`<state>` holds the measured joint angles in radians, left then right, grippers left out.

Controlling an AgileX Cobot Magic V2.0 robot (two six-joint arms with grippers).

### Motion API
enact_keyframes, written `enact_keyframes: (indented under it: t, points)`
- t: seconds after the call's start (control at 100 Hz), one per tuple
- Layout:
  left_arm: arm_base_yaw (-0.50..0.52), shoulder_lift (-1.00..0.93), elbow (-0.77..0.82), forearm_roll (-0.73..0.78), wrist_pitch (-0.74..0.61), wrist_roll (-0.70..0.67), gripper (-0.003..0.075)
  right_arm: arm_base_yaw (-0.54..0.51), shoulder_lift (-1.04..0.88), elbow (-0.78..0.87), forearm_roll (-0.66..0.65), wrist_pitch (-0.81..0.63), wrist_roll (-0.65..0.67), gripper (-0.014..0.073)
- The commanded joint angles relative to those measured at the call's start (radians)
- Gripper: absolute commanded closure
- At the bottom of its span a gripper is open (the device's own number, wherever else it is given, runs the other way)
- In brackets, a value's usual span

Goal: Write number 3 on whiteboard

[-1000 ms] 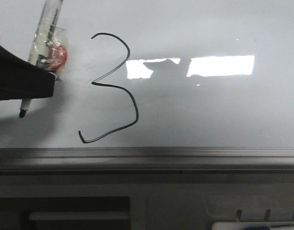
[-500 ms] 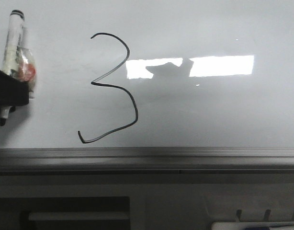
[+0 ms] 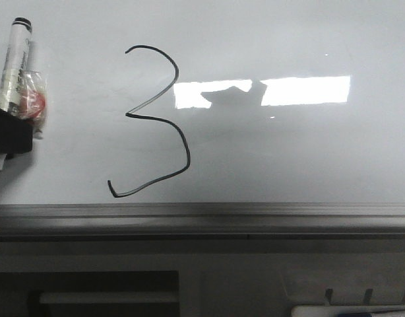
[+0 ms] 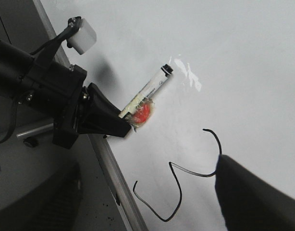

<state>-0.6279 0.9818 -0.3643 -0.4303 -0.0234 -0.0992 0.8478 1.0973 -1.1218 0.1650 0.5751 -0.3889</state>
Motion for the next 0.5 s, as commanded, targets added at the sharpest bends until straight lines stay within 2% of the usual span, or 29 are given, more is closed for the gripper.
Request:
enact_keyframes:
  t: [0.0,0.12,0.17,0.24,0.41,0.49]
  points:
    - [0.006,-0.006,-0.026,-0.001,-0.041,-0.006,0.0741,-0.008,-0.020,-0.031,0.006,-0.065,-0.001,0.0085]
    - [0.006,-0.006,-0.026,-0.008,-0.041,-0.006,0.0736,-0.008,-0.020,-0.031,0.006,-0.065,-0.001,0.0085]
    - [0.006,-0.006,-0.026,-0.011,-0.043,-0.006,0.0711,-0.008,-0.020,-0.031,0.006,-0.065,-0.001,0.0085]
    - [0.006,-0.006,-0.026,-0.011,-0.043,-0.006,0.0633,-0.008,-0.020,-0.031,0.006,-0.065,-0.001,0.0085]
    - [0.006,-0.006,-0.026,-0.011,-0.041,-0.006,0.0362,-0.008,-0.020,-0.031,0.006,-0.065,-0.001,0.0085]
    - [0.006,-0.006,-0.026,-0.011,-0.039,-0.006,0.0321,-0.008,-0.020,-0.031,0.006,-0.065,-0.001,0.0085]
